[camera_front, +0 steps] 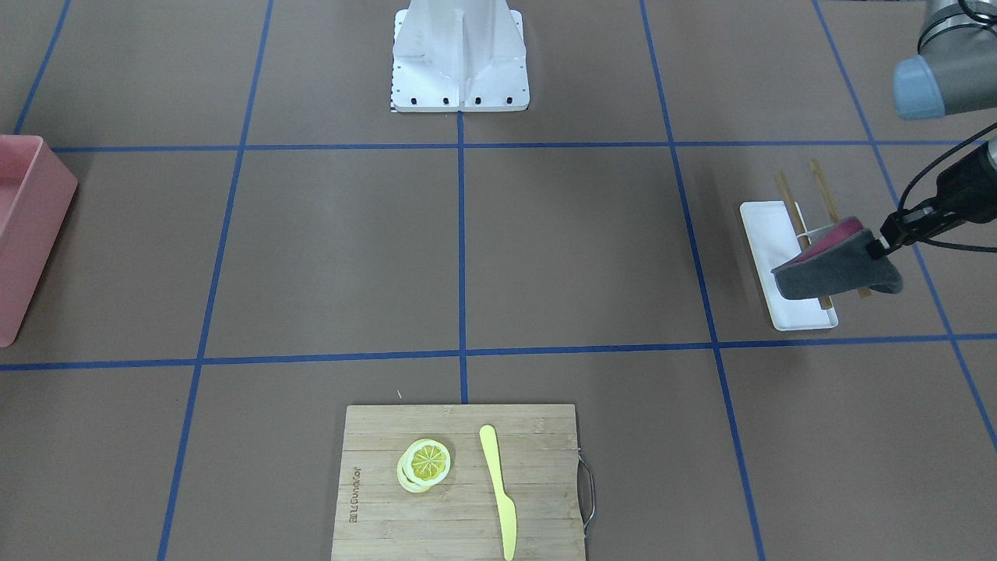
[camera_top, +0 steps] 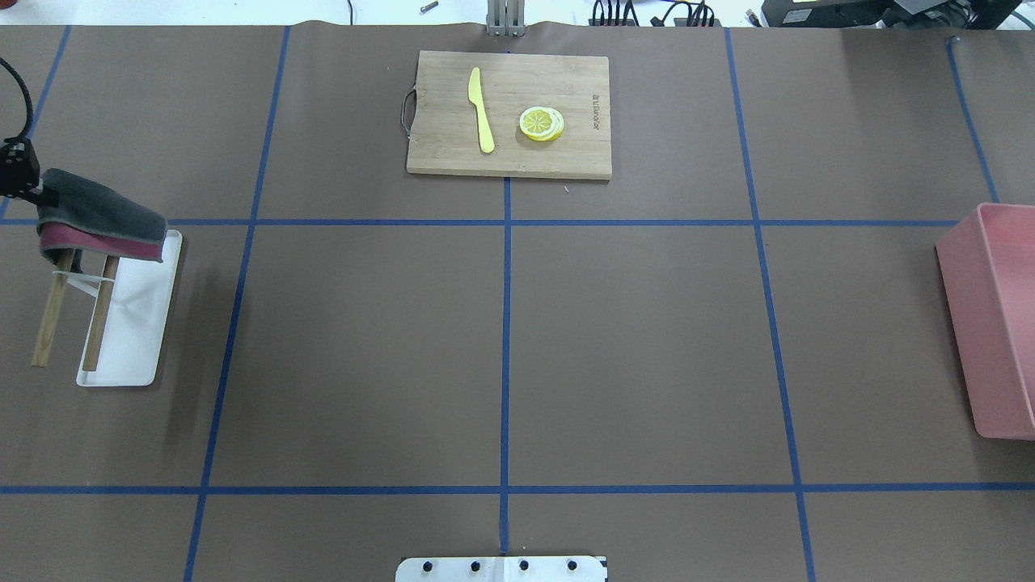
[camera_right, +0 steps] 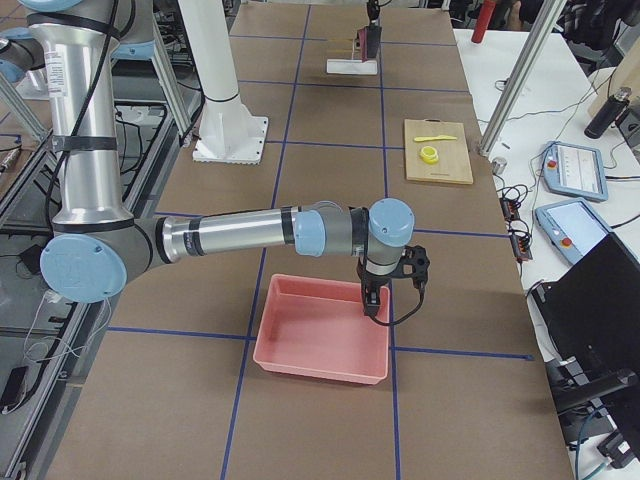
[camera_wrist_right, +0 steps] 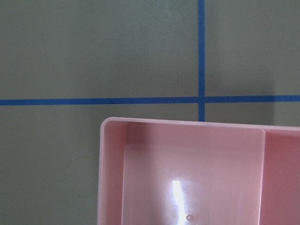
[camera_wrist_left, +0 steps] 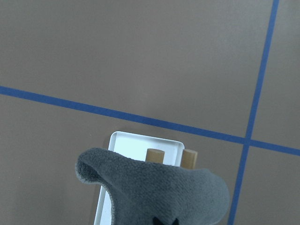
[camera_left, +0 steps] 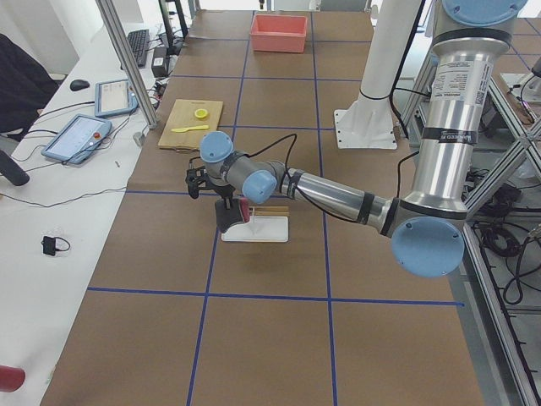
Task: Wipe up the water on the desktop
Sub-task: 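Lift the cloth with the left gripper and carry it toward the table center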
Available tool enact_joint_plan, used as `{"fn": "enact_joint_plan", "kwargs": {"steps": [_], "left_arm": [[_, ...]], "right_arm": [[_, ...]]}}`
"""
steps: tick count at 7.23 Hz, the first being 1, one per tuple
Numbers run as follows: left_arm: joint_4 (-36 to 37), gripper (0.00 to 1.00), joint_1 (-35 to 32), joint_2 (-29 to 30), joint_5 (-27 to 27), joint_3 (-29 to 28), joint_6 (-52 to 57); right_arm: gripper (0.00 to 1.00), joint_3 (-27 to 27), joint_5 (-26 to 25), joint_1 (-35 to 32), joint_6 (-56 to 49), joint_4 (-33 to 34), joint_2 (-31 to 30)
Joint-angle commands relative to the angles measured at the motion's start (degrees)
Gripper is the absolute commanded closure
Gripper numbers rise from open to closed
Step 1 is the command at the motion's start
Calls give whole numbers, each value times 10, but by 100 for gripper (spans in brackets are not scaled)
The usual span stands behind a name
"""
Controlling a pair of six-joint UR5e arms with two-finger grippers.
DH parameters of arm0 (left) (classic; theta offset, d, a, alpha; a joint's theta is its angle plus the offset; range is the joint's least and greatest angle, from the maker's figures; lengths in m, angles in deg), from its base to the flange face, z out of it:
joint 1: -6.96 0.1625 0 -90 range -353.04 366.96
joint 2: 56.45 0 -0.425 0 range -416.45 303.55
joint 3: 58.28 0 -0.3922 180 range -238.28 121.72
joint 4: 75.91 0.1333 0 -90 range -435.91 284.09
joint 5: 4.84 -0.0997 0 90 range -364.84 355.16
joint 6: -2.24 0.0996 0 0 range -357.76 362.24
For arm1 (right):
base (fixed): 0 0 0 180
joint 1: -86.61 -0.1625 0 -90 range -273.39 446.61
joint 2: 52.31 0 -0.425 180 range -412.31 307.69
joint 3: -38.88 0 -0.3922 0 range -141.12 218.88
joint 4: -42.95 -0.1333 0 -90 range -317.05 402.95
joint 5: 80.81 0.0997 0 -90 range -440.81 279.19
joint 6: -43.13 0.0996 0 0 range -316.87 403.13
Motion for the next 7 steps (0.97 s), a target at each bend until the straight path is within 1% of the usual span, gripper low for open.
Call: {"fn": "enact_joint_plan", "kwargs": {"steps": [1,2,3,4,5,6,7], "left_arm": [[116,100,-20,55,20,38,-6],[175,100,-20,92,19,48,-8],[205,100,-18,123,20,61,-58],[207,100,-11,170,18,59,-146],[207,100,15,200,16,60,-212],[206,100,50,235,15,54,-282],[202,100,75,259,1,53,-340]], "right_arm": [[0,-54,4,19,4,-3,4],[0,-66,15,41,5,-30,8],[0,-63,23,44,3,-93,2],[0,-57,31,52,5,-135,-2],[0,-60,40,67,8,-141,8],[0,-63,44,90,9,-160,35],[0,-61,42,117,9,-218,40]]}}
